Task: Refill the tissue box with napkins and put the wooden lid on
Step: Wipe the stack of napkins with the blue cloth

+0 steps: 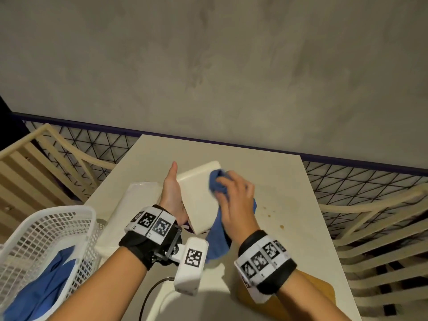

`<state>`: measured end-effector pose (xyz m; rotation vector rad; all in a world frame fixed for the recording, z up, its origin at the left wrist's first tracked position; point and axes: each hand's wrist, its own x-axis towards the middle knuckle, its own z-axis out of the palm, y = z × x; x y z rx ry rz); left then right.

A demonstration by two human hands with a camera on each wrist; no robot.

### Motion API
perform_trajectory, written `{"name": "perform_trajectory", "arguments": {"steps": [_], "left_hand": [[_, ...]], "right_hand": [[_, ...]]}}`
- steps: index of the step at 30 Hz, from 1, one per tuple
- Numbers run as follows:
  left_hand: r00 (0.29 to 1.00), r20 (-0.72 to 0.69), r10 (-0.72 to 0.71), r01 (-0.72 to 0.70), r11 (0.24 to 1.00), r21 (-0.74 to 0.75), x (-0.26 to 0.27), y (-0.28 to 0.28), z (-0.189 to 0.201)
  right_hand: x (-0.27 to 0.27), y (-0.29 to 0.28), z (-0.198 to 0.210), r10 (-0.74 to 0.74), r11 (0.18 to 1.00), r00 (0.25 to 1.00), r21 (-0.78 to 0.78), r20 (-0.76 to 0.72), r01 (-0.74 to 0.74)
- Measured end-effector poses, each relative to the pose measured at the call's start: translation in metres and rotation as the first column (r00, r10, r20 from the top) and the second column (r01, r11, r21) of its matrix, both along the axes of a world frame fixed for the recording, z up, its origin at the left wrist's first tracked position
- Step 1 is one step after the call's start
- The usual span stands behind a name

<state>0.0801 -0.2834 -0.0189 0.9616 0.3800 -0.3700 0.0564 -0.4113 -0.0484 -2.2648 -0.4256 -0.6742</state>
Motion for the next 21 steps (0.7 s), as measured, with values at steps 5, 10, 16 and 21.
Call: {"name": "perform_trajectory", "arguments": {"steps": [5,10,16,21], "left_hand": [[0.990,-0.110,0.086,-0.071,0.988,0.140,-0.002,-0.002,-0.009],[0.999,0.028,0.016,-0.027,0.905,0.425,-0.006,-0.009,-0.010],[0.987,-0.031,-0.160,0.163,0.979,0.122,-0.013,-0.007,-0.016],[0.994,-0.004,-0.108,0.108,0.993,0.050,-0.012,-0.005,-0.016]], "right_hand": [[0.005,-0.017,0.009,0.140,0.869,0.917,0.490,-0.372,0.066],[0.013,-0.038,0.004,0.233,0.728,0.783,0.637,-0.577,0.253],[0.011,-0.050,0.001,0.225,0.773,0.767,0.589,-0.600,0.234],[-0.002,-0.051,-0.003,0.243,0.812,0.797,0.566,-0.553,0.145]]}}
